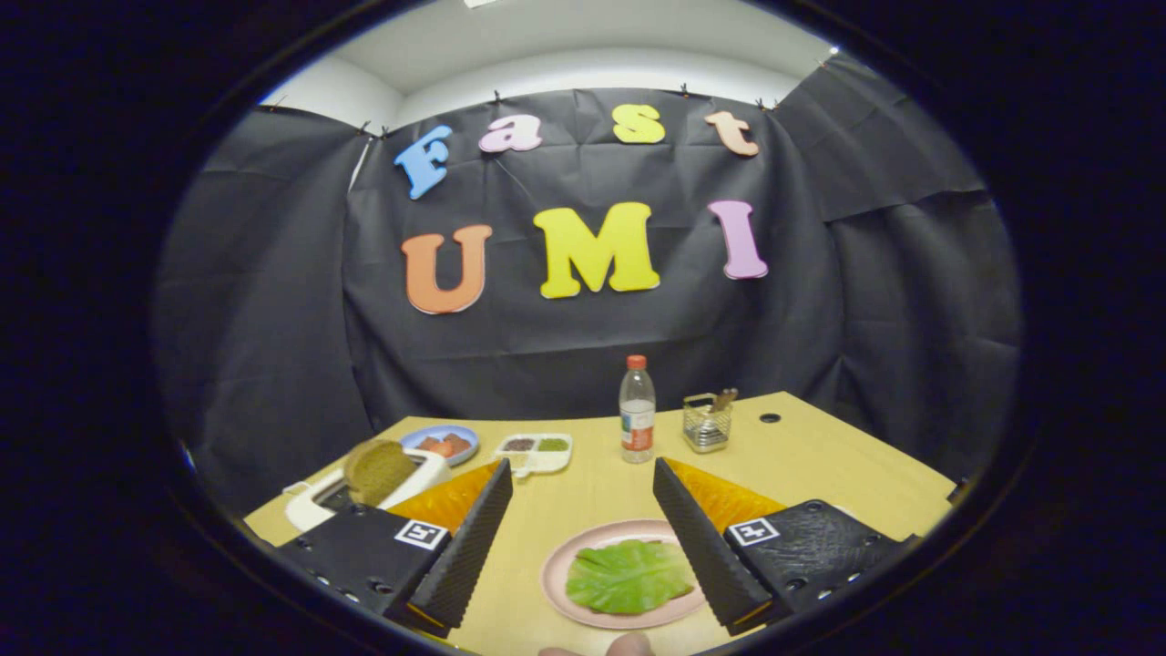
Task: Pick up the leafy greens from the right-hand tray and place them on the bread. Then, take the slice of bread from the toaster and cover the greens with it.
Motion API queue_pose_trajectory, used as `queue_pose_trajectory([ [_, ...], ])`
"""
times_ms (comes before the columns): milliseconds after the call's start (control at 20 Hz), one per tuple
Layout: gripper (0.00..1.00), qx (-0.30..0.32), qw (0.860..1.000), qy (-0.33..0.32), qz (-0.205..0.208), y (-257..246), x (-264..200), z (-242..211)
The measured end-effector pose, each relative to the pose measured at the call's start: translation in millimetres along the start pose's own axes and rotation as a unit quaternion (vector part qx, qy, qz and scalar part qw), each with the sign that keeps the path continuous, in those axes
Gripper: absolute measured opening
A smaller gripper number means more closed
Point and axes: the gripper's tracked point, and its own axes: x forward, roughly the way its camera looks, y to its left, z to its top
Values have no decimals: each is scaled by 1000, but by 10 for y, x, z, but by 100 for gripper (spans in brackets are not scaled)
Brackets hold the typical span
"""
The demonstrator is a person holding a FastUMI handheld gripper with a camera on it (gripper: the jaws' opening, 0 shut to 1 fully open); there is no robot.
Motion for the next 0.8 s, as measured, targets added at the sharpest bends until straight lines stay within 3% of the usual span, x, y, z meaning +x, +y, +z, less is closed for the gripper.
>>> queue_pose_trajectory([
  [300,96,-17,999,12,45,1089,76,-127],
  [800,96,0,998,57,10,1598,496,-575],
])
